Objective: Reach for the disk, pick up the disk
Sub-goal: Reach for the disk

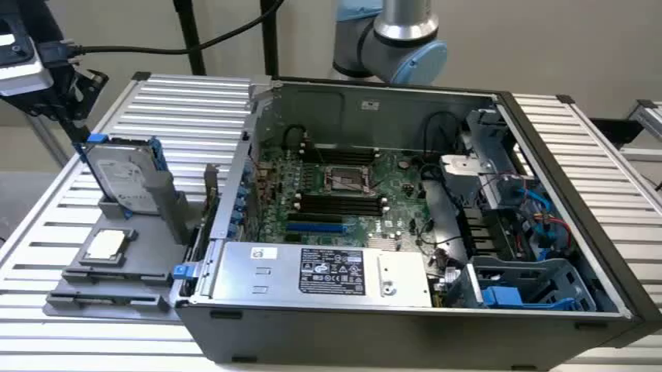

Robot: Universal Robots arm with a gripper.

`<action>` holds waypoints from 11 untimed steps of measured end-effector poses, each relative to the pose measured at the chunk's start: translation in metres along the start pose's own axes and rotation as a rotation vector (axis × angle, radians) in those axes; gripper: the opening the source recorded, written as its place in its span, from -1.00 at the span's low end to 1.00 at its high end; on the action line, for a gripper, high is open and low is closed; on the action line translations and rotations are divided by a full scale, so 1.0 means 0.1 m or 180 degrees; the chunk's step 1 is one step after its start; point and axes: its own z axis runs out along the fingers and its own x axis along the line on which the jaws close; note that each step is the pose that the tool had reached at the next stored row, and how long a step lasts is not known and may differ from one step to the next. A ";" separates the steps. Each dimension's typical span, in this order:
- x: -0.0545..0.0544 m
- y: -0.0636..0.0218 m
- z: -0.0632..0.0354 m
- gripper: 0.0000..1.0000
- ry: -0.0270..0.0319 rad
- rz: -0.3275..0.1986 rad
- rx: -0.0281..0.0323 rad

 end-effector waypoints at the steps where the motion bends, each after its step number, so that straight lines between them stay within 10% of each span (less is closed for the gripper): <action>1: 0.00 0.000 0.000 -0.79 0.0000 0.0000 0.0000; 11: 0.00 0.000 0.000 -0.79 0.0000 0.0000 0.0000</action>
